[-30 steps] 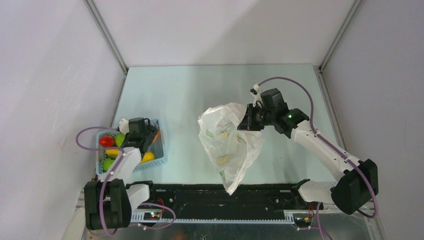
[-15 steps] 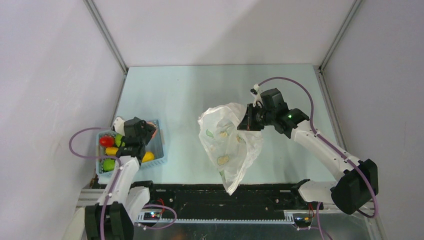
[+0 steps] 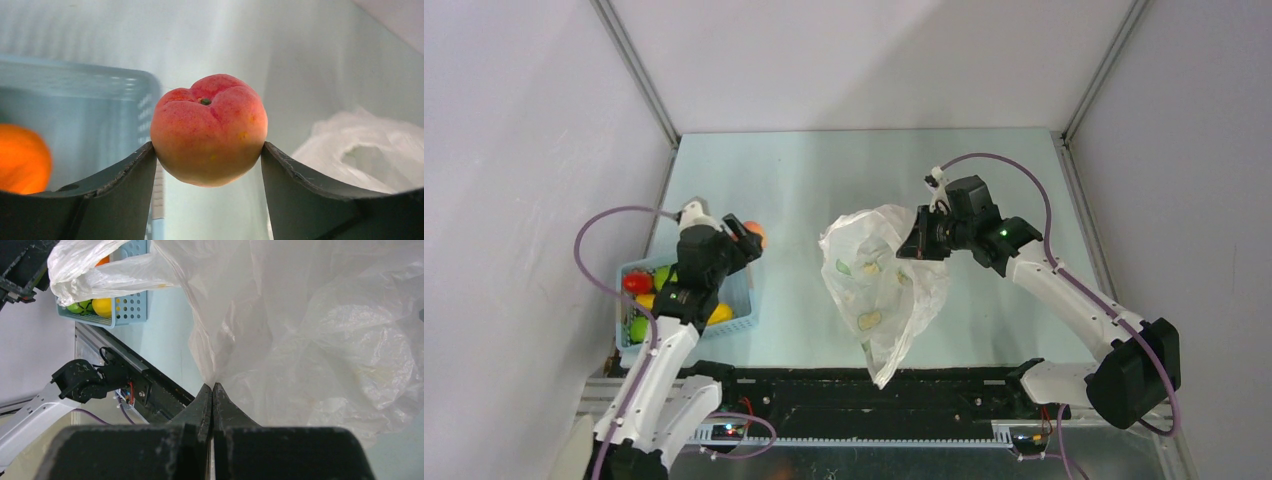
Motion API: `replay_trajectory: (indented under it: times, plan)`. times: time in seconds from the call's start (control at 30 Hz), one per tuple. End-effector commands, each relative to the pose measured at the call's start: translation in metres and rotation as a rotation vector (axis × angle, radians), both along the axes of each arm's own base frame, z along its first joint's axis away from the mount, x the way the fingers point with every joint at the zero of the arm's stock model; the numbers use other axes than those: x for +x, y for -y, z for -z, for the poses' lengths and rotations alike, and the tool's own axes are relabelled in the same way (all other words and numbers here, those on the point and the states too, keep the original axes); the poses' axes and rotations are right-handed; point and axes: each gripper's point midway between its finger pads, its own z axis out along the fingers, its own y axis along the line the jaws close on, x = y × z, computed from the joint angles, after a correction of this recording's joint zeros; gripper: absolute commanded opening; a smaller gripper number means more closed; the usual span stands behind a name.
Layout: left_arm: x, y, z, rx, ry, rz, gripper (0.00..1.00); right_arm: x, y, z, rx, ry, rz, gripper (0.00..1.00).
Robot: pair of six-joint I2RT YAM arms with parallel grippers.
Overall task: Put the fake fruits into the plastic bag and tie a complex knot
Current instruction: Pick up the fake fruit from the bin.
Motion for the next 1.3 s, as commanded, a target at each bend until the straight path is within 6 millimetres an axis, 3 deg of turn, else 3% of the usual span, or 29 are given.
replay_trajectory:
  times: [0.0, 0.37, 0.63, 0.83, 0.93, 1.1, 1.27]
  plan:
    - [0.003, 0.036, -0.022, 0.054, 0.059, 0.2, 0.65, 0.004, -0.007, -0.011, 0.044, 0.031, -0.007, 0.0]
    - [-0.035, 0.131, -0.001, 0.093, 0.039, 0.656, 0.67, 0.007, -0.006, -0.014, 0.046, 0.046, 0.003, 0.0]
    - [-0.086, 0.186, 0.016, 0.108, -0.054, 1.0, 0.67, 0.007, -0.006, -0.017, 0.052, 0.051, 0.007, 0.0]
    - [-0.105, 0.223, 0.003, 0.03, 0.014, 1.125, 0.67, 0.005, -0.004, -0.017, 0.051, 0.048, 0.013, 0.0]
    - [-0.102, 0.24, -0.007, 0.002, 0.071, 1.13, 0.67, 0.005, -0.003, -0.017, 0.047, 0.047, 0.018, 0.0]
    - [-0.077, 0.264, -0.039, 0.0, 0.242, 1.047, 0.66, 0.003, -0.003, -0.019, 0.052, 0.044, 0.021, 0.0]
    - [-0.034, 0.261, -0.042, 0.065, 0.294, 0.841, 0.64, 0.002, -0.006, -0.021, 0.057, 0.047, 0.017, 0.0]
